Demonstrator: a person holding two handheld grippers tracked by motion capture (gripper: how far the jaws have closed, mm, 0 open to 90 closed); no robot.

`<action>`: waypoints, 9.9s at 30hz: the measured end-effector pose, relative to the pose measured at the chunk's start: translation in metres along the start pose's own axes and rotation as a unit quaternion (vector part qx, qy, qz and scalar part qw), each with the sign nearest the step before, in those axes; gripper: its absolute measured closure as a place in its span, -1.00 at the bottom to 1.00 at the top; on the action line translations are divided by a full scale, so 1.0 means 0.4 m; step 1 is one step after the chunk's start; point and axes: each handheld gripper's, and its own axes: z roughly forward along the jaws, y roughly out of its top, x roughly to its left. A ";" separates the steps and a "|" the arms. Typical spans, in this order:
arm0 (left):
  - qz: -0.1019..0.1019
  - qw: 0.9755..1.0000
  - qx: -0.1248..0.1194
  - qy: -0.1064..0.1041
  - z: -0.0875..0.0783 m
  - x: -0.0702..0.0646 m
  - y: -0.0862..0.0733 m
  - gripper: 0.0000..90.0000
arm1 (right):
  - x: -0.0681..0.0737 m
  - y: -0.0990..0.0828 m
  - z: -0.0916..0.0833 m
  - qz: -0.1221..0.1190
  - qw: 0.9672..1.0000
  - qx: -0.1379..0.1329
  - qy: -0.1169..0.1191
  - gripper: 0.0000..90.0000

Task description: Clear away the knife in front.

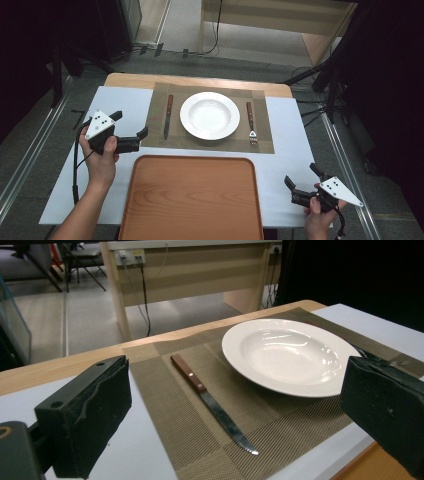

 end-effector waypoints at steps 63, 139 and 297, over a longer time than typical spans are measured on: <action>-0.039 0.992 0.120 -0.003 0.370 0.057 0.098 -1.00 | -0.005 -0.001 0.011 -0.002 1.000 0.005 0.003 -1.00; -0.061 0.907 0.410 0.080 0.568 0.049 0.025 0.53 | 0.002 0.000 0.020 -0.015 1.000 0.016 -0.007 -1.00; -0.061 0.933 0.350 -0.054 -0.005 -0.166 -0.098 0.71 | 0.013 0.001 0.021 -0.033 0.999 0.018 0.004 -1.00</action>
